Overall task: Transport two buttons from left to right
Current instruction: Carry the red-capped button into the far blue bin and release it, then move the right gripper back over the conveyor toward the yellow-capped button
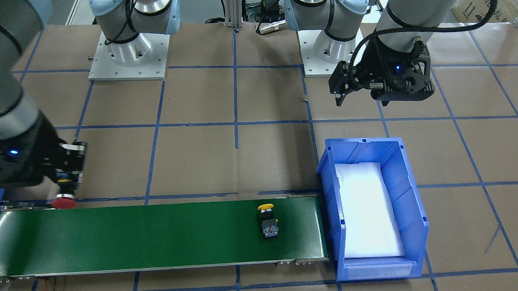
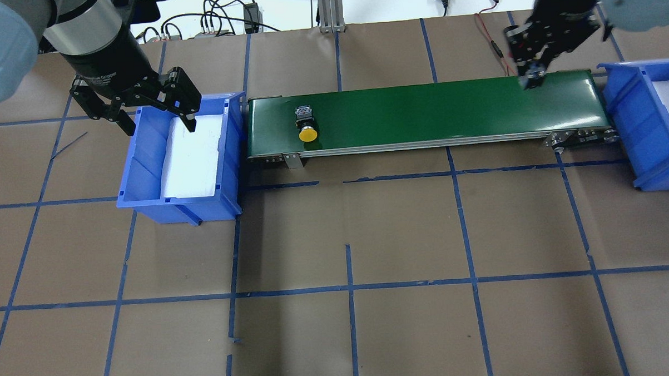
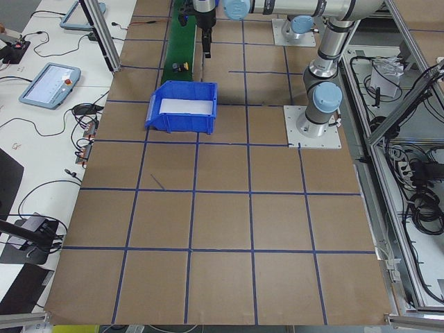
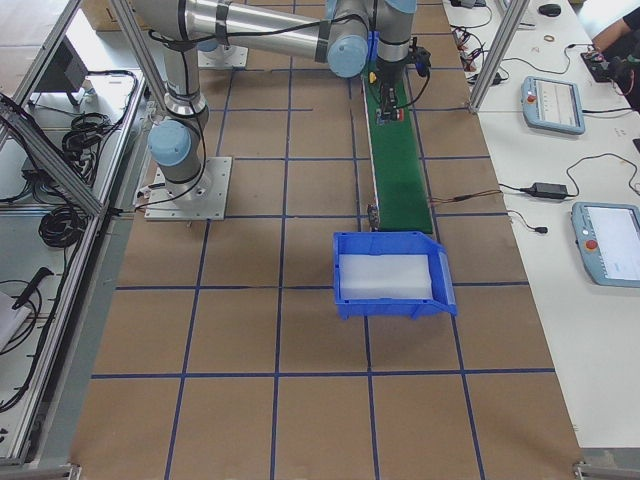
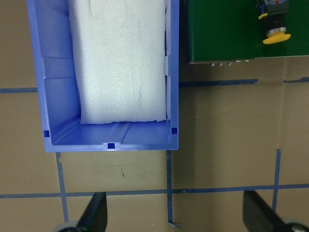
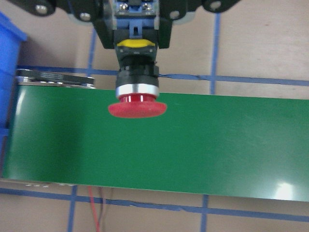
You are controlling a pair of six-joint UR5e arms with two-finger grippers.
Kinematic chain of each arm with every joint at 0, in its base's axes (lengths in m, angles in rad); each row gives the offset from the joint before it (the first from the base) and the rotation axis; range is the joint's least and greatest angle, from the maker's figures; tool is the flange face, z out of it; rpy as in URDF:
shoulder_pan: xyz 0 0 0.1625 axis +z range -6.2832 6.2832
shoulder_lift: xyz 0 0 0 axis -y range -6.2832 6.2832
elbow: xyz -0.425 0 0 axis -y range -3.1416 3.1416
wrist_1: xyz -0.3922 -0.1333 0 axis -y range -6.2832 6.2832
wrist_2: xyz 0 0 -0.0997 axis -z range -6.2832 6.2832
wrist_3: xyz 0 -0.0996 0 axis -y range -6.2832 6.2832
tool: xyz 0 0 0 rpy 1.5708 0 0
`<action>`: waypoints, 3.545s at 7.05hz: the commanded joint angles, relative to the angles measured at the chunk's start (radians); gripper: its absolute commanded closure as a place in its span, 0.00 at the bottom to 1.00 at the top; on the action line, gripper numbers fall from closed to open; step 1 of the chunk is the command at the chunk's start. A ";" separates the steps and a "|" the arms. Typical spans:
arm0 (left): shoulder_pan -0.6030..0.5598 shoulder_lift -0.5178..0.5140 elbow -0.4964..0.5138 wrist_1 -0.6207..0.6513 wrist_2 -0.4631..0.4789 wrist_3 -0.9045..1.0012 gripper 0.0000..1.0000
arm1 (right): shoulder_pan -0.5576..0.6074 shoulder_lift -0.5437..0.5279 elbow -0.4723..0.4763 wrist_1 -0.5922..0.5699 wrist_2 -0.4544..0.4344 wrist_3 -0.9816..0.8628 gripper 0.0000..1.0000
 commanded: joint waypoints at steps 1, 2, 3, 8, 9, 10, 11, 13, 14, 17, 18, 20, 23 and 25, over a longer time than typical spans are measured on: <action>-0.001 0.000 -0.001 0.000 -0.001 0.000 0.00 | -0.288 -0.009 -0.024 0.022 -0.027 -0.358 0.97; -0.002 0.000 -0.001 0.000 -0.001 0.000 0.00 | -0.366 0.011 -0.035 0.001 -0.032 -0.455 0.97; -0.002 0.000 -0.002 -0.001 -0.001 -0.001 0.00 | -0.426 0.071 -0.058 -0.063 -0.032 -0.555 0.97; -0.004 0.000 -0.004 0.000 -0.004 -0.001 0.00 | -0.499 0.359 -0.075 -0.266 0.034 -0.649 0.96; -0.002 0.000 -0.005 0.000 -0.004 -0.002 0.00 | -0.499 0.364 -0.049 -0.277 0.054 -0.643 0.96; -0.002 0.001 -0.005 0.000 -0.004 0.000 0.00 | -0.501 0.363 -0.020 -0.291 0.054 -0.643 0.96; -0.002 0.000 -0.005 0.000 -0.004 -0.001 0.00 | -0.501 0.363 -0.015 -0.294 0.048 -0.645 0.95; -0.002 0.000 -0.005 0.000 -0.005 -0.001 0.00 | -0.513 0.364 0.005 -0.308 0.036 -0.648 0.95; -0.002 0.000 -0.005 0.000 -0.005 -0.002 0.00 | -0.516 0.369 0.010 -0.334 0.037 -0.651 0.95; -0.001 0.005 -0.005 -0.004 -0.001 -0.002 0.00 | -0.522 0.372 0.020 -0.380 0.040 -0.659 0.01; -0.002 0.005 -0.004 -0.003 0.001 -0.002 0.00 | -0.522 0.366 0.022 -0.380 0.036 -0.663 0.00; -0.001 0.011 -0.004 -0.009 0.001 -0.002 0.00 | -0.522 0.244 0.019 -0.363 0.039 -0.645 0.00; 0.001 0.011 -0.004 -0.008 0.001 0.000 0.00 | -0.478 -0.020 0.013 -0.088 0.040 -0.514 0.00; 0.001 0.011 -0.005 -0.009 0.001 0.000 0.00 | -0.263 -0.047 0.013 -0.076 0.026 -0.270 0.00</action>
